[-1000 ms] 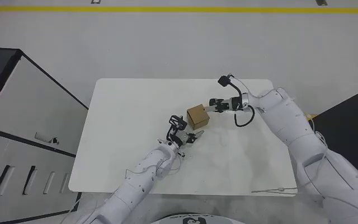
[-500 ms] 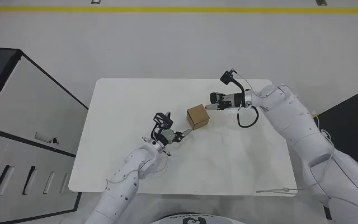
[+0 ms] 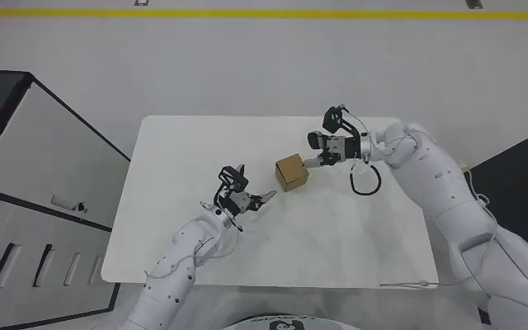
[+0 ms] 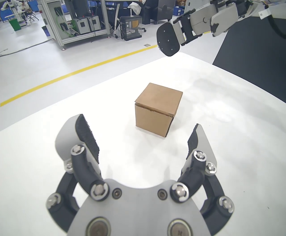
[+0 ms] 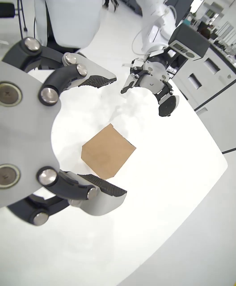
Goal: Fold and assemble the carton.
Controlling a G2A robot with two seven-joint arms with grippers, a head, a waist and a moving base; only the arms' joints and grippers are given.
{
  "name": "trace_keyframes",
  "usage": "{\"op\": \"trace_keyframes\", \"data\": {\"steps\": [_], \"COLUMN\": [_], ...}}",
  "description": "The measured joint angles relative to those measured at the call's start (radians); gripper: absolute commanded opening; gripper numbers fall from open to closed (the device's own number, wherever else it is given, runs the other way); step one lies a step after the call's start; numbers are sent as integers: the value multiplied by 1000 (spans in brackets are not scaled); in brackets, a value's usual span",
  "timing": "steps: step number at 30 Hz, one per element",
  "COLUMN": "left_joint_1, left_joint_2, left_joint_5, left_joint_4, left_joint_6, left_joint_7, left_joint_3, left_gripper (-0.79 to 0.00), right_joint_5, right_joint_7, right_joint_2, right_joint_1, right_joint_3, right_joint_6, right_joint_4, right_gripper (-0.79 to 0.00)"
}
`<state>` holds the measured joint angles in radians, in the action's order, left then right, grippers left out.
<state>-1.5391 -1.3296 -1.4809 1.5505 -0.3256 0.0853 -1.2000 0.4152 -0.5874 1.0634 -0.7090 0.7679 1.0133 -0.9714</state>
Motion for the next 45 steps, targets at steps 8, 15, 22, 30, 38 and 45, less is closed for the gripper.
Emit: {"op": "trace_keyframes", "data": {"steps": [8, 15, 22, 30, 38, 45], "left_joint_1": [0, 0, 0, 0, 0, 0], "left_joint_2": [0, 0, 0, 0, 0, 0], "left_joint_5": [0, 0, 0, 0, 0, 0], "left_joint_4": [0, 0, 0, 0, 0, 0], "left_joint_6": [0, 0, 0, 0, 0, 0], "left_joint_7": [0, 0, 0, 0, 0, 0], "left_joint_3": [0, 0, 0, 0, 0, 0], "left_gripper": [0, 0, 0, 0, 0, 0], "right_joint_5": [210, 208, 413, 694, 967, 1054], "right_joint_7": [328, 308, 459, 833, 1255, 1398], "right_joint_2": [-42, -41, -62, -97, -76, -51], "right_joint_1": [-20, -20, -43, -8, 87, 122], "right_joint_3": [-62, -60, -50, -184, -387, -444], "right_joint_6": [-1, -1, -1, -1, -1, -1], "right_joint_4": [-55, -55, -76, 0, 184, 249], "right_gripper": [0, 0, 0, 0, 0, 0]}}
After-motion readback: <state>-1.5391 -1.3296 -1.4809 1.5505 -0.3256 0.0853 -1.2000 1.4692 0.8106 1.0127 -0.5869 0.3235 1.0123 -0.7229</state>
